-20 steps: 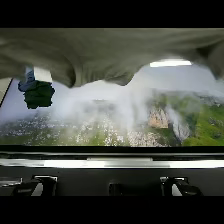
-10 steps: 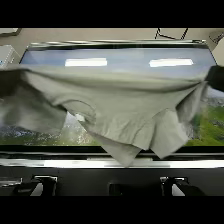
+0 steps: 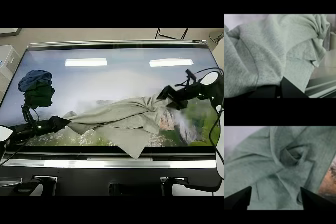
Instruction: Fold the clothes and pants, and hang the long-sleeved shirts on hangers.
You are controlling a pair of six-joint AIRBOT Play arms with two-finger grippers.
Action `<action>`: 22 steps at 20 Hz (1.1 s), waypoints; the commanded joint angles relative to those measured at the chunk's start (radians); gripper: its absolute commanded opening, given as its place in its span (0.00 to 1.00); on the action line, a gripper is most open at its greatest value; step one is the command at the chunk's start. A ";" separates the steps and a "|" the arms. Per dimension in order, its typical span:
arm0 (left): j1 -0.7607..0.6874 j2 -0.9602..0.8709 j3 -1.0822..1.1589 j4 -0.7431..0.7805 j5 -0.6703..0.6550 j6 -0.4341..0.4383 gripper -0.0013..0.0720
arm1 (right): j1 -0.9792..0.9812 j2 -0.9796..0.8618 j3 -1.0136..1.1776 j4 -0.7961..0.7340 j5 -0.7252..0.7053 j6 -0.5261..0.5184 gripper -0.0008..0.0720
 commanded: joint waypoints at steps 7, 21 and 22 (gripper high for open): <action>0.063 -0.005 -0.017 0.002 0.022 0.000 0.05 | 0.110 0.230 -0.698 0.083 0.028 -0.122 0.93; 0.080 0.007 0.175 0.002 0.113 0.181 0.05 | 0.370 0.302 -0.607 0.255 -0.182 -0.178 0.06; 0.095 0.013 0.270 0.002 0.163 0.185 0.05 | 0.370 0.335 -0.488 0.145 -0.136 -0.163 0.06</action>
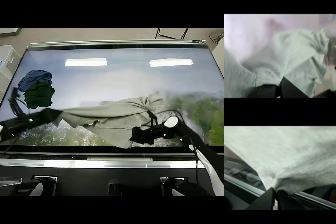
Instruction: Fold the clothes and pants, and hang the long-sleeved shirts on hangers.
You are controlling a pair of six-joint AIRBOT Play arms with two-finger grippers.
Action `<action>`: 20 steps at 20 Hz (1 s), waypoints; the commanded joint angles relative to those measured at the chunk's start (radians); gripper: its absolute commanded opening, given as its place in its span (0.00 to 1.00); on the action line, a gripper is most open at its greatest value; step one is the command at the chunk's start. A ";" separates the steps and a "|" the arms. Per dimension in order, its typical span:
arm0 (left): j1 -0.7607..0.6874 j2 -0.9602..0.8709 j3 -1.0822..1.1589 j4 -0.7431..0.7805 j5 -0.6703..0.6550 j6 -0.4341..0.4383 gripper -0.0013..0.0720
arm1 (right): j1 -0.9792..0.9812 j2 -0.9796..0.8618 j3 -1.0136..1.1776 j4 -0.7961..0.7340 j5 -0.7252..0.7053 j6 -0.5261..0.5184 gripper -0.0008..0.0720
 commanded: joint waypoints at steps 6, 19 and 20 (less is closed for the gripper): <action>0.211 0.017 0.751 0.074 0.218 -0.133 0.05 | 0.006 0.282 1.110 -0.899 0.034 0.169 0.07; 0.227 0.089 0.836 0.173 -0.164 -0.231 0.05 | 0.006 0.332 1.213 -0.869 0.256 0.201 0.07; 0.227 0.080 0.814 0.203 -0.192 -0.231 0.05 | 0.006 0.298 1.204 -0.869 0.293 0.193 0.07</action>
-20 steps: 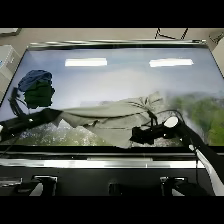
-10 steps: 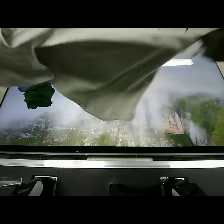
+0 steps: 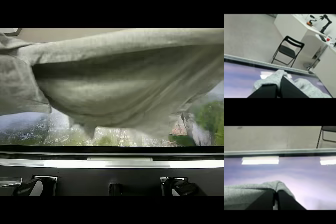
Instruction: Fold the clothes and pants, and hang the long-sleeved shirts on hangers.
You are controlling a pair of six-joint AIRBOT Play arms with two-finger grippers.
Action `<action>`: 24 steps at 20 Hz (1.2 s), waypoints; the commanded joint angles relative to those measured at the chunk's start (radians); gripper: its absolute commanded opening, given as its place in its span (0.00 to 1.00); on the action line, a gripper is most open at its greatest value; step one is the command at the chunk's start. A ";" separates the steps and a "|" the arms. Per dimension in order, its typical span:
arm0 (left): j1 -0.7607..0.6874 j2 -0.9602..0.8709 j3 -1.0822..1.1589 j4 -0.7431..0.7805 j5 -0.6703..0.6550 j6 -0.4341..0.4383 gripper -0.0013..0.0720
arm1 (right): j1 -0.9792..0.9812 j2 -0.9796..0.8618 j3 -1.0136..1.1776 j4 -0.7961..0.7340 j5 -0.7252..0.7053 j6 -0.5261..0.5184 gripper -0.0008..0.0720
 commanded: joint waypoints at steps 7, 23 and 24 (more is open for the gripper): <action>-0.189 -0.199 -0.452 0.076 0.227 0.059 0.05 | 0.000 -0.443 -0.311 -0.002 -0.227 0.056 0.07; -0.105 -0.584 -0.554 0.369 -0.396 0.045 0.92 | -0.495 -0.740 -0.398 0.270 0.413 -0.053 0.88; -0.101 -0.579 -0.615 0.343 -0.406 0.070 0.92 | -0.519 -0.710 -0.488 0.270 0.403 -0.071 0.88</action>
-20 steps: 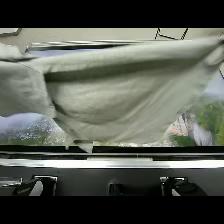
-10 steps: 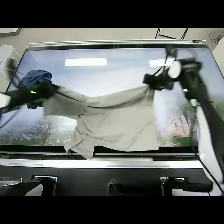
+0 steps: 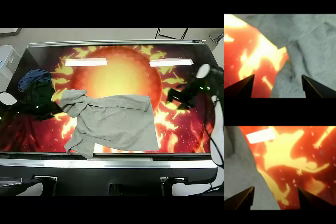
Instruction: Fold the clothes and pants, and hang the long-sleeved shirts on hangers.
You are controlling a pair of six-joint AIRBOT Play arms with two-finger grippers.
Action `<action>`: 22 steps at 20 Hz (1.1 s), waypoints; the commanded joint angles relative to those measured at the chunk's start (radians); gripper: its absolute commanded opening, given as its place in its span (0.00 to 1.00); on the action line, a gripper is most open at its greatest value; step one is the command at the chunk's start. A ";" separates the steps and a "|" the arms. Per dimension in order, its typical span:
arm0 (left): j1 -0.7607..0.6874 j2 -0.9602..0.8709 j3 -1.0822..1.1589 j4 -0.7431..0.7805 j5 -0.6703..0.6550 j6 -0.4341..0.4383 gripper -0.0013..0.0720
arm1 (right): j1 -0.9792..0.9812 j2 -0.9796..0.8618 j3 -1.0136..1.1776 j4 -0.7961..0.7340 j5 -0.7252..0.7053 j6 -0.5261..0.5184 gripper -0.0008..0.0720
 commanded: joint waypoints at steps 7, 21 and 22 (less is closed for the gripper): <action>-0.089 0.011 -0.461 -0.224 0.006 0.167 0.92 | -0.128 0.178 -0.668 0.222 -0.082 -0.217 0.97; -0.117 0.105 -0.343 -0.195 0.063 0.143 0.05 | 0.111 0.178 -0.729 0.372 -0.248 -0.233 0.06; -0.109 0.136 -0.281 -0.171 0.056 0.128 0.05 | 0.107 0.190 -0.685 0.370 -0.226 -0.248 0.06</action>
